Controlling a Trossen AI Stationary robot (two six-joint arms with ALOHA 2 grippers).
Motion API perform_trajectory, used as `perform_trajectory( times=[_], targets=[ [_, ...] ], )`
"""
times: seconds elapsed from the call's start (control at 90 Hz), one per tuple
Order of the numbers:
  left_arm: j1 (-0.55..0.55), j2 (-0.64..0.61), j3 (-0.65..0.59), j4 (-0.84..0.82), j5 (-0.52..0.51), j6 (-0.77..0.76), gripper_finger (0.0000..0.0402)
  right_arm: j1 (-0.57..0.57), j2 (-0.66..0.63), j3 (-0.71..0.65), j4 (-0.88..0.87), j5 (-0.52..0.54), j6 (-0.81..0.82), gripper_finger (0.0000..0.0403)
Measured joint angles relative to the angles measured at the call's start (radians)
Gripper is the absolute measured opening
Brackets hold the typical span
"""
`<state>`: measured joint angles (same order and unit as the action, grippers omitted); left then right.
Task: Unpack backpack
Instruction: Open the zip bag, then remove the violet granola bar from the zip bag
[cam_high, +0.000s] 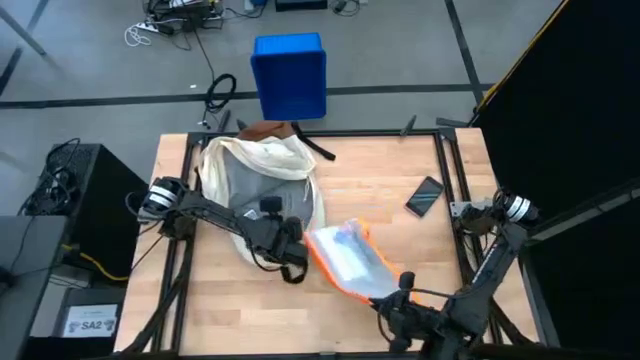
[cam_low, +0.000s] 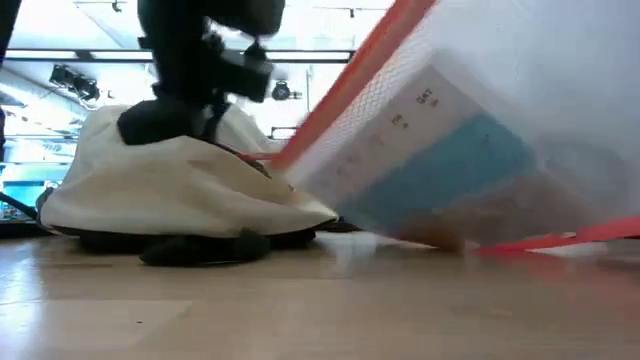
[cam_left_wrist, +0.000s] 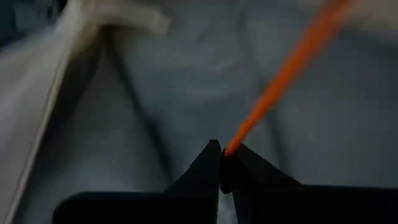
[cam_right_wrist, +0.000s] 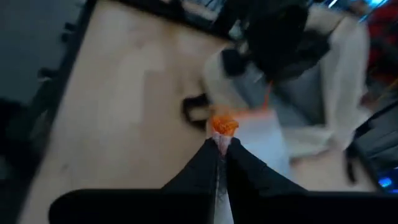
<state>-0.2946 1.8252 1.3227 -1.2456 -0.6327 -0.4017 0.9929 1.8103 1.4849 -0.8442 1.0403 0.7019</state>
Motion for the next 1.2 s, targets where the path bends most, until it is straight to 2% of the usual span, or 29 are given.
perform_trajectory(
  times=[0.1, 0.278, 0.4, 0.544, 0.722, 0.856, 1.022, 1.2],
  targets=[
    [0.013, 0.000, -0.010, -0.060, -0.001, -0.052, 0.0000, 0.009, 0.001, 0.000, -0.077, -0.080, 0.130, 0.0000],
    [0.009, 0.000, -0.014, 0.009, 0.007, -0.013, 0.0004, -0.019, 0.003, -0.039, -0.115, -0.279, 0.230, 0.0000],
    [-0.002, 0.000, -0.014, 0.067, 0.083, 0.038, 0.0012, -0.052, 0.003, -0.086, -0.124, -0.456, 0.305, 0.0000],
    [-0.022, 0.000, -0.014, 0.125, 0.194, 0.082, 0.0020, -0.081, 0.003, -0.137, -0.199, -0.574, 0.425, 0.0000],
    [-0.068, 0.000, -0.014, 0.190, 0.255, 0.136, 0.0021, -0.086, 0.004, -0.159, -0.431, -0.650, 0.659, 0.0000],
    [-0.093, 0.000, -0.014, 0.259, 0.291, 0.174, 0.0021, -0.087, 0.004, -0.159, -0.583, -0.652, 0.806, 0.0000],
    [-0.113, 0.000, -0.014, 0.407, 0.317, 0.255, 0.0022, -0.088, 0.004, -0.159, -0.594, -0.650, 0.819, 0.0008],
    [-0.119, 0.000, -0.014, 0.647, 0.317, 0.381, 0.0022, -0.088, 0.003, -0.159, -0.595, -0.640, 0.817, 0.0024]
  ],
)
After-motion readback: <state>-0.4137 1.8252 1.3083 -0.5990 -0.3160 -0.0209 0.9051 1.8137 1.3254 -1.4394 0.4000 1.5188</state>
